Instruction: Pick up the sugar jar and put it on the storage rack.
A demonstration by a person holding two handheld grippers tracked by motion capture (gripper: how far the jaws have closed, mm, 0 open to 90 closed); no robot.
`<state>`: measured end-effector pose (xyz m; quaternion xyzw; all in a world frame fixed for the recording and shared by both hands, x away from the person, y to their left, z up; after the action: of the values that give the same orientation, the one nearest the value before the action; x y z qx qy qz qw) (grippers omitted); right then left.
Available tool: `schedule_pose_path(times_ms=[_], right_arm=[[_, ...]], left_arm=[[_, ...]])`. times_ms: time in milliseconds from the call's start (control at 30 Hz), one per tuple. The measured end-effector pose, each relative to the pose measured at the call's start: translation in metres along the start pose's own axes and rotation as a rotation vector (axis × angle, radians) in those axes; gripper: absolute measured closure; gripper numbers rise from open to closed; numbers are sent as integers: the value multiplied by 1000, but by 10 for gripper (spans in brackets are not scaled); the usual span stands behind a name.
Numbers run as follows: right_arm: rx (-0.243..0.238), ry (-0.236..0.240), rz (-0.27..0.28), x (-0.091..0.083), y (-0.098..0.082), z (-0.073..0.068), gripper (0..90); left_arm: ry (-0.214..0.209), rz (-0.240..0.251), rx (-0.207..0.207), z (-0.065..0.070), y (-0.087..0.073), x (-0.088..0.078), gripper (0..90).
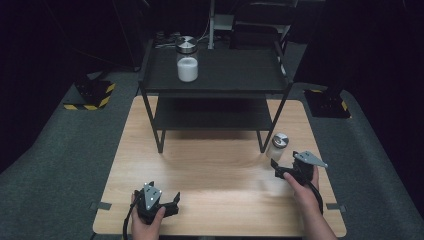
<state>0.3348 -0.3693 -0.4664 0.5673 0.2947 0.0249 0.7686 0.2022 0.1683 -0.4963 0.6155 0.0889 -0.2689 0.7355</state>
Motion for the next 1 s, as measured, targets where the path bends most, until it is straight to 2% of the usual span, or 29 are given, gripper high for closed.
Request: schedule_pose_path(times_ms=[133, 467, 633, 700, 767, 900, 1000], right_arm=[[18, -22, -2, 14, 2, 0, 7], [47, -77, -4, 36, 2, 2, 32], [51, -100, 6, 42, -1, 1, 113], [40, -105, 15, 45, -2, 1, 175], [52, -88, 29, 47, -4, 3, 196], [51, -89, 33, 51, -7, 2, 244], [34, -88, 42, 53, -8, 1, 292]], left_arm=[[0, -2, 8, 1, 0, 0, 5], [-7, 2, -6, -1, 0, 0, 5], [-8, 3, -8, -2, 0, 0, 6], [-9, 3, -8, -2, 0, 0, 5], [-9, 3, -10, -2, 0, 0, 5], [-9, 5, -13, -2, 0, 0, 5], [-10, 5, -13, -3, -1, -1, 5]])
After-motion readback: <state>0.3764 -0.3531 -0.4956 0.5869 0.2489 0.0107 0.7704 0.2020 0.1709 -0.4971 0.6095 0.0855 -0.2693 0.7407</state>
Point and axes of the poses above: each handheld gripper's, and its own axes: x roughly forward along the jaws, y roughly out of its top, z roughly to its right, the point moved 4 cm from there along x, roughly forward along the jaws, and after that the axes turned 14 degrees about -x, right-handed, at the moved point
